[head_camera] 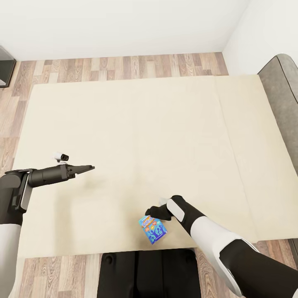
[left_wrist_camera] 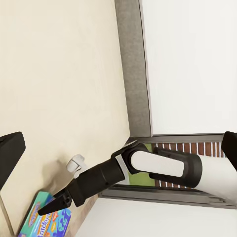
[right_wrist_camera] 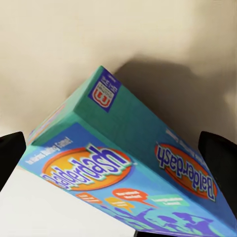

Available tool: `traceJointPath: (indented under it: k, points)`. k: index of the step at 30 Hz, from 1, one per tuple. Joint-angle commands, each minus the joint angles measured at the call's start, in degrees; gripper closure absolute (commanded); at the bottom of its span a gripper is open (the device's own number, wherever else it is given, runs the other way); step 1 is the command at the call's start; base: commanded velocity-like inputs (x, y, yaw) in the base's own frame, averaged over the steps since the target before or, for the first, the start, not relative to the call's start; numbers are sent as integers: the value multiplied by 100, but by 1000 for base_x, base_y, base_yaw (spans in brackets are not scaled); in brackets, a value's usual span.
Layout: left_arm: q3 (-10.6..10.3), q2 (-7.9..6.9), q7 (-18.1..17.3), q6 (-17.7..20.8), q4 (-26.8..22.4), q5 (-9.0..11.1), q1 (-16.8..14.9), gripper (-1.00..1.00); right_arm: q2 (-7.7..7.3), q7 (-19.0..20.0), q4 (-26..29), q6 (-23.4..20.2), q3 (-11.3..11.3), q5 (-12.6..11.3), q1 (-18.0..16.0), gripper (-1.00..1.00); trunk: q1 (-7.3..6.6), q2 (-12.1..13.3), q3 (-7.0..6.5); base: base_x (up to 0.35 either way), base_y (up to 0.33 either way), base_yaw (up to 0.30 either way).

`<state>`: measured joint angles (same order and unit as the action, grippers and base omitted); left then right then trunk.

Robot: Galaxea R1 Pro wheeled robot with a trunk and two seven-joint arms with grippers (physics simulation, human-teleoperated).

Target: Put all the toys in the child's room - the three board games (two on the bed and one on the table), the two jigsaw puzzles on the table, and the tennis ball on the table - inside the toy box on the table in the child's room.

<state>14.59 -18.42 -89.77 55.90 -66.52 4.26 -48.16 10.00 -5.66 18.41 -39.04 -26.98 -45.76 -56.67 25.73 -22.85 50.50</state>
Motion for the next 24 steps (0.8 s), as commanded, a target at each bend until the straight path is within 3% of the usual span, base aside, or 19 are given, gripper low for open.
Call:
traceJointPath:
  k: [1,12,20,24]
  points:
    - [0,-3,-23,61,-4,-4,0,-100,0,-325,-31,-24,-65,219,-2,-100,5,-7,6,0,0,0]
    - [0,-3,-23,62,-4,-4,0,-100,0,-179,-25,-37,-63,175,-2,-100,5,-7,6,0,0,0]
    - [0,-3,-23,62,-3,-4,0,-100,0,757,-22,-28,-69,214,-2,-100,5,-7,6,0,0,0]
    - [0,-3,-23,62,-3,-4,0,-100,0,905,-22,-25,-70,222,-2,-100,5,-7,6,0,0,0]
